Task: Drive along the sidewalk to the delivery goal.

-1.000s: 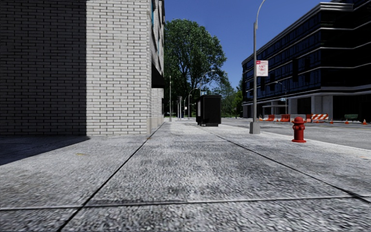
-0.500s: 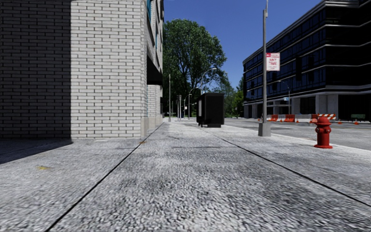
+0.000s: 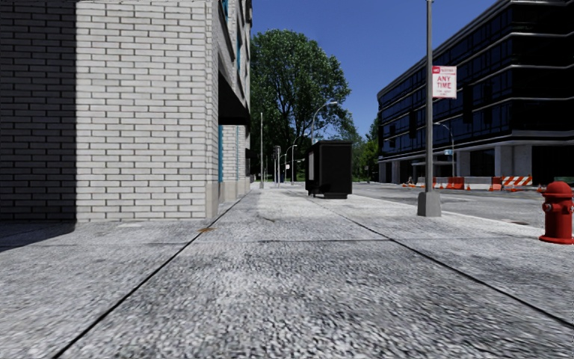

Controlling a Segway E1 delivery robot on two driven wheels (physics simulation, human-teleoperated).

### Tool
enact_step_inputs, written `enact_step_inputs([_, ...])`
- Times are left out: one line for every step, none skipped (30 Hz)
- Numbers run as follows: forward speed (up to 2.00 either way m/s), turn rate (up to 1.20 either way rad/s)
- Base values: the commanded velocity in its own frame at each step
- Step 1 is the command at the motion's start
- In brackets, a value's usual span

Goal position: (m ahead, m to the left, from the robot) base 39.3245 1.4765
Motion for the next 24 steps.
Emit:
enact_step_inputs([2.00,0.12])
enact_step_inputs([2.00,0.12])
enact_step_inputs([2.00,0.12])
enact_step_inputs([2.00,0.12])
enact_step_inputs([2.00,0.13])
enact_step_inputs([2.00,0.13])
enact_step_inputs([2.00,0.13])
enact_step_inputs([2.00,0.13])
enact_step_inputs([2.00,0.14])
enact_step_inputs([2.00,0.14])
enact_step_inputs([2.00,0.14])
enact_step_inputs([2.00,0.14])
enact_step_inputs([2.00,0.19])
enact_step_inputs([2.00,0.19])
enact_step_inputs([2.00,0.21])
enact_step_inputs([2.00,0.22])
enact_step_inputs([2.00,0.24])
enact_step_inputs([2.00,0.24])
enact_step_inputs([2.00,0.25])
enact_step_inputs([2.00,0.25])
enact_step_inputs([2.00,0.25])
enact_step_inputs([2.00,0.25])
enact_step_inputs([2.00,0.25])
enact_step_inputs([2.00,0.25])
